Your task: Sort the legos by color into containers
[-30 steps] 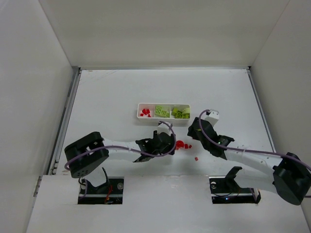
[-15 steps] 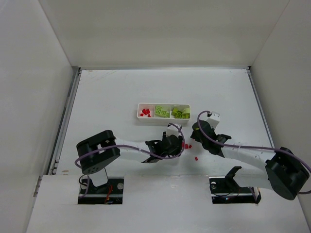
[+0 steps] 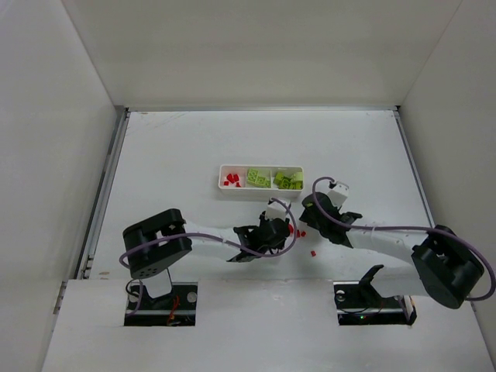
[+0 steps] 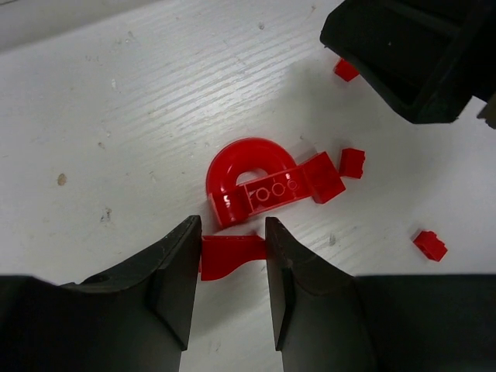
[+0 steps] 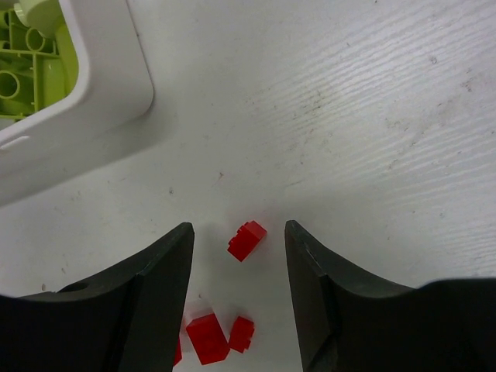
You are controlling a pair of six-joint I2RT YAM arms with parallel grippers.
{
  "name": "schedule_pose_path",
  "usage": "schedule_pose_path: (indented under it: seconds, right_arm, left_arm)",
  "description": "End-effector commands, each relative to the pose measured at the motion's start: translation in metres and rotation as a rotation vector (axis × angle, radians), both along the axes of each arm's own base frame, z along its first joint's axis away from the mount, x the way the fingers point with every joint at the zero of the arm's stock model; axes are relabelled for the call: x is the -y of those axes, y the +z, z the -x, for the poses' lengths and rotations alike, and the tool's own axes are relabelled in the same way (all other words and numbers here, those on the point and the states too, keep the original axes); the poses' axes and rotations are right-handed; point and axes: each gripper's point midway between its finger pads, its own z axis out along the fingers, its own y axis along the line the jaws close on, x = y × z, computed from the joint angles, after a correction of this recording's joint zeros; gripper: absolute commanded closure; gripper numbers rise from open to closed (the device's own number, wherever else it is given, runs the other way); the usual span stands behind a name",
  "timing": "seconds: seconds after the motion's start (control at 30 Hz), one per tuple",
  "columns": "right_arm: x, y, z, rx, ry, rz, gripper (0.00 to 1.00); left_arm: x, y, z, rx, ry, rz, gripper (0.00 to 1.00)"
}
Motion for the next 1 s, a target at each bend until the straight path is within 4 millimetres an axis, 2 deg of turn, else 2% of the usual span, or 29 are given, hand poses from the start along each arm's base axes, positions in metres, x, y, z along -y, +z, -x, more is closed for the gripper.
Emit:
schedule_pose_path:
  seconds: [0.0,0.13,0.27,0.4,0.53,0.63,0.67,0.73,0.8,0.97]
  right_arm:
    - [-0.015,0.011,-0.012,0.015,-0.036,-0.069,0.44]
    - [-0.019,-0.003,-0.015,-0.029,-0.051,-0.053,0.47]
    - [-0.022,-0.017,-0.011,-0.067,-0.069,-0.049,0.56]
    - [-0.026,-0.019,-0.005,-0.071,-0.056,-0.039,0.67]
    - [-0.027,-0.015,0.001,-0.062,-0.037,-0.023,0.64]
    - [-0.026,-0.014,0.008,-0.064,-0.016,0.014,0.47]
    - [-0.026,-0.014,0.01,-0.067,-0.008,0.024,0.47]
    - [-0.031,-0.016,0.012,-0.071,0.015,0.039,0.5]
    - [-0.033,-0.019,0.012,-0.079,0.025,0.052,0.58]
    - [-0.035,-0.018,0.011,-0.076,0.046,0.07,0.74]
  left_arm:
    - [-0.033,-0.005,0.0,0.038,0.01,-0.14,0.8]
    - [-0.04,0.001,0.001,0.042,0.017,-0.115,0.8]
    - [-0.046,0.005,0.0,0.034,0.026,-0.085,0.81]
    - [-0.059,0.024,-0.013,0.053,0.084,-0.01,0.82]
    - [-0.075,0.053,-0.034,0.076,0.156,0.079,0.82]
    - [-0.087,0.076,-0.051,0.106,0.213,0.134,0.82]
    - [-0.09,0.085,-0.057,0.118,0.228,0.15,0.82]
    - [-0.096,0.101,-0.069,0.142,0.262,0.179,0.82]
    - [-0.103,0.113,-0.084,0.162,0.305,0.205,0.81]
    - [-0.116,0.12,-0.125,0.176,0.405,0.212,0.8]
